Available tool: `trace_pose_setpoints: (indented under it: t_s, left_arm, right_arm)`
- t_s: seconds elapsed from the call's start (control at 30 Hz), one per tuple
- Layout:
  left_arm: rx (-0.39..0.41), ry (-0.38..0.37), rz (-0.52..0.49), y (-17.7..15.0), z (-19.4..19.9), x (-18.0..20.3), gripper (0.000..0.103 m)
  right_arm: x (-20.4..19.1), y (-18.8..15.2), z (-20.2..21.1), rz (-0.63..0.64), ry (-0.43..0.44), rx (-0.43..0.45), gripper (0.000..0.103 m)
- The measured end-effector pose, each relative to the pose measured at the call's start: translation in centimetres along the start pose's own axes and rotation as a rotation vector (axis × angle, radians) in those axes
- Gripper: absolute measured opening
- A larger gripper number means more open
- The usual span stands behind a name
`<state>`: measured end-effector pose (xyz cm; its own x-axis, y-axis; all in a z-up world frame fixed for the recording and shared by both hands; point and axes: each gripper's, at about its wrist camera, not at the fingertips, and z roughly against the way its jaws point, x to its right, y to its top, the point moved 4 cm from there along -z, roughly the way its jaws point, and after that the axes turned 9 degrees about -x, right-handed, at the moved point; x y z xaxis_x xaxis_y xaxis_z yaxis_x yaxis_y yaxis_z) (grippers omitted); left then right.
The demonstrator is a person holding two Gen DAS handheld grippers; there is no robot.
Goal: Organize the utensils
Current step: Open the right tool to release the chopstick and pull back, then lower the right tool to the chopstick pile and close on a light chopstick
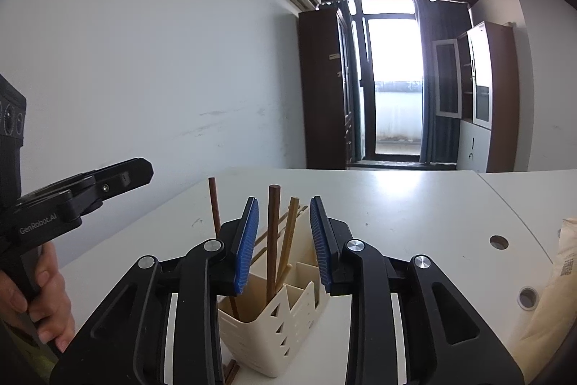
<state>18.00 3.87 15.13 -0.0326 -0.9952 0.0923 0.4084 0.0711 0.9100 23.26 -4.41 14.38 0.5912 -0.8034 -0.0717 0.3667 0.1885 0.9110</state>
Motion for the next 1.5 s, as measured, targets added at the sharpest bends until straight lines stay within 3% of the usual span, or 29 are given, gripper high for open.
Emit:
trace_pose_setpoints:
  t_s: [0.2,0.47,1.5]
  left_arm:
    - [-0.027,0.026,-0.014,-1.1,1.2,0.2,0.035]
    - [-0.09,0.064,-0.003,-4.5,1.4,-0.4,0.039]
    - [-0.334,0.113,0.062,-13.4,-2.6,-2.8,0.048]
  right_arm:
    - [-0.3,-0.5,1.2,0.02,0.0,-0.013,0.039]
    - [-0.4,-2.4,2.6,0.015,0.008,-0.036,0.051]
    - [-3.5,-12.8,-1.6,0.08,0.02,-0.36,0.06]
